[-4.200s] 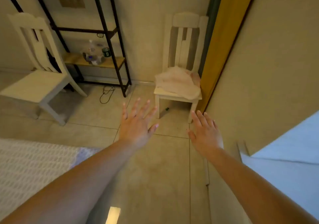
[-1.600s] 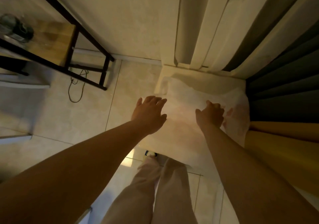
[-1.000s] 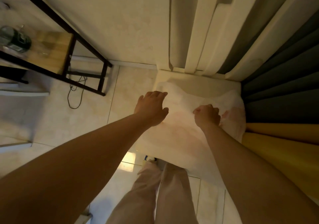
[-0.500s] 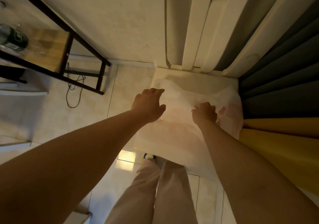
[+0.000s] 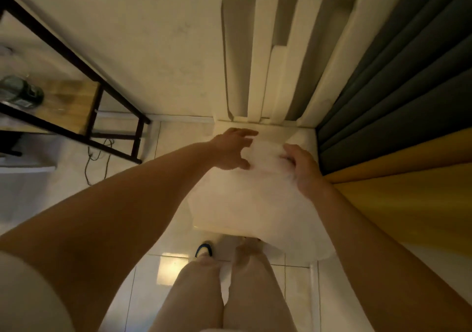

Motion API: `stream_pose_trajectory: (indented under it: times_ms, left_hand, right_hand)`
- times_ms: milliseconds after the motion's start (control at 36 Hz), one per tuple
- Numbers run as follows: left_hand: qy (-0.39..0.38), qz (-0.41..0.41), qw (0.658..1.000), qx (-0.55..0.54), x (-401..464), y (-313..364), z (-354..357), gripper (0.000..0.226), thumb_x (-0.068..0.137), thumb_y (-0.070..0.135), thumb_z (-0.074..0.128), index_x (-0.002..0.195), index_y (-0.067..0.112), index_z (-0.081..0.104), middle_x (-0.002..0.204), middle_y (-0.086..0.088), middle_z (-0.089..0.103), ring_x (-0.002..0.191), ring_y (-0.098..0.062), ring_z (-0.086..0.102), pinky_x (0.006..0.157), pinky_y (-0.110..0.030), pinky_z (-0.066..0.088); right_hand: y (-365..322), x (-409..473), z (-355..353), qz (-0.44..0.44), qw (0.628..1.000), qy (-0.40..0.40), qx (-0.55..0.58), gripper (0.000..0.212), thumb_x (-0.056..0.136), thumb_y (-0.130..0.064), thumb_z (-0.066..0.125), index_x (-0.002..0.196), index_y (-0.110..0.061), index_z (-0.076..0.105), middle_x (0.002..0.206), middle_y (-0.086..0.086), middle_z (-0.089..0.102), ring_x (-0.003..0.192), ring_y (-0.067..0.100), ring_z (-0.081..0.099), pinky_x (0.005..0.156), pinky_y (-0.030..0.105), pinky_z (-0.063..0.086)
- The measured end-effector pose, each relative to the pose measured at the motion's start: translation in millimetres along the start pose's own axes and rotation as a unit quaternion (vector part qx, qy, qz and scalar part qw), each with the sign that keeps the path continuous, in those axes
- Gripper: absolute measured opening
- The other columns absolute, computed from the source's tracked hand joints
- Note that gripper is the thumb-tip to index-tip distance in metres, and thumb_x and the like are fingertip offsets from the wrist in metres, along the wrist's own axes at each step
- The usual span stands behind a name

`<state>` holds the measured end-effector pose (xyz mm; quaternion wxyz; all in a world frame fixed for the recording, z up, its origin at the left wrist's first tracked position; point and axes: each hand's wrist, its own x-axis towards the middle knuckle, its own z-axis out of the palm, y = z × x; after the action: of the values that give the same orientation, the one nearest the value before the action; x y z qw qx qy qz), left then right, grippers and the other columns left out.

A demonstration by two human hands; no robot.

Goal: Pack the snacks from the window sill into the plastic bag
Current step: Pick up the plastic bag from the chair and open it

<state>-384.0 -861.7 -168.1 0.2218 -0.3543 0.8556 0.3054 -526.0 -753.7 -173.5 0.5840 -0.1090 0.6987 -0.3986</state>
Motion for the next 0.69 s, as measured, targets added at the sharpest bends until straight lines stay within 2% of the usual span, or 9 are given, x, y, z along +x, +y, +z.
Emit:
stream_pose_trajectory:
  times_ms: [83, 194, 278, 361, 444, 500, 556, 611, 694]
  left_hand:
    - [-0.016, -0.002, 0.997, -0.077, -16, 15, 0, 0.052, 0.086, 0.027, 0.067, 0.135, 0.017, 0.051, 0.148, 0.002, 0.037, 0.134, -0.021, 0.033, 0.109, -0.029, 0.028]
    - [0.008, -0.012, 0.991, -0.135, -50, 27, -3, 0.031, 0.096, 0.024, 0.048, 0.125, 0.019, 0.059, 0.127, -0.003, 0.055, 0.114, -0.024, 0.051, 0.09, -0.026, 0.038]
    - [0.064, 0.012, 0.991, -0.12, -79, 30, 3, 0.033, 0.101, 0.026, 0.035, 0.112, 0.014, 0.063, 0.113, -0.009, 0.061, 0.101, -0.025, 0.054, 0.081, -0.026, 0.038]
    - [0.092, 0.007, 0.985, -0.146, -102, 28, 18, 0.032, 0.1, 0.03, 0.038, 0.098, 0.012, 0.065, 0.1, -0.004, 0.06, 0.092, -0.022, 0.054, 0.08, -0.028, 0.042]
    - [0.09, 0.018, 0.976, -0.195, -127, 36, 33, 0.028, 0.1, 0.033, 0.042, 0.089, 0.016, 0.06, 0.095, -0.005, 0.06, 0.089, -0.024, 0.056, 0.075, -0.027, 0.039]
    - [0.09, 0.047, 0.971, -0.218, -145, 42, 42, 0.026, 0.101, 0.029, 0.04, 0.094, 0.014, 0.06, 0.1, -0.013, 0.062, 0.091, -0.028, 0.056, 0.073, -0.024, 0.035]
    - [0.089, 0.066, 0.967, -0.232, -163, 46, 51, 0.03, 0.102, 0.024, 0.037, 0.106, 0.006, 0.062, 0.11, -0.018, 0.062, 0.1, -0.033, 0.057, 0.074, -0.026, 0.036]
    - [0.091, 0.071, 0.964, -0.239, -180, 46, 58, 0.033, 0.102, 0.018, 0.034, 0.111, -0.001, 0.06, 0.114, -0.023, 0.061, 0.106, -0.036, 0.056, 0.08, -0.03, 0.039]
    - [0.089, 0.067, 0.95, -0.29, -201, 41, 67, 0.03, 0.1, 0.014, 0.037, 0.109, 0.002, 0.064, 0.111, -0.023, 0.063, 0.103, -0.038, 0.057, 0.079, -0.032, 0.042]
  right_hand:
    - [-10, -25, -4, -0.024, 0.999, 0.039, -0.008, 0.021, 0.09, -0.038, 0.053, 0.085, -0.02, 0.064, 0.1, 0.007, 0.063, 0.101, 0.026, 0.058, 0.103, 0.039, 0.043]
    - [-12, -65, -5, -0.063, 0.988, 0.092, -0.11, 0.03, 0.094, -0.034, 0.051, 0.111, -0.01, 0.06, 0.116, 0.012, 0.058, 0.103, 0.027, 0.054, 0.099, 0.039, 0.043]
    - [8, -92, -2, -0.143, 0.914, 0.199, -0.323, 0.037, 0.093, -0.037, 0.053, 0.12, -0.012, 0.054, 0.127, 0.013, 0.05, 0.107, 0.026, 0.051, 0.1, 0.042, 0.044]
    - [31, -128, 17, -0.19, 0.868, 0.354, -0.292, 0.051, 0.086, -0.05, 0.058, 0.126, -0.019, 0.047, 0.129, 0.006, 0.046, 0.112, 0.022, 0.048, 0.099, 0.039, 0.045]
    - [51, -160, 46, -0.147, 0.908, 0.305, -0.246, 0.057, 0.084, -0.054, 0.059, 0.127, -0.02, 0.046, 0.128, 0.004, 0.047, 0.113, 0.023, 0.05, 0.096, 0.035, 0.043]
    - [62, -176, 64, -0.089, 0.939, 0.253, -0.215, 0.056, 0.088, -0.049, 0.057, 0.131, -0.013, 0.047, 0.133, 0.008, 0.048, 0.117, 0.027, 0.049, 0.097, 0.034, 0.038]
    - [71, -196, 79, -0.051, 0.958, 0.211, -0.188, 0.044, 0.094, -0.041, 0.05, 0.121, -0.006, 0.055, 0.129, 0.014, 0.052, 0.117, 0.032, 0.049, 0.101, 0.038, 0.036]
    - [80, -216, 89, -0.067, 0.967, 0.196, -0.147, 0.03, 0.097, -0.032, 0.049, 0.103, -0.005, 0.061, 0.12, 0.018, 0.056, 0.115, 0.035, 0.05, 0.103, 0.04, 0.035]
    - [100, -241, 93, -0.123, 0.968, 0.193, -0.106, 0.031, 0.095, -0.024, 0.054, 0.112, 0.001, 0.062, 0.104, 0.01, 0.058, 0.103, 0.027, 0.053, 0.096, 0.034, 0.04]
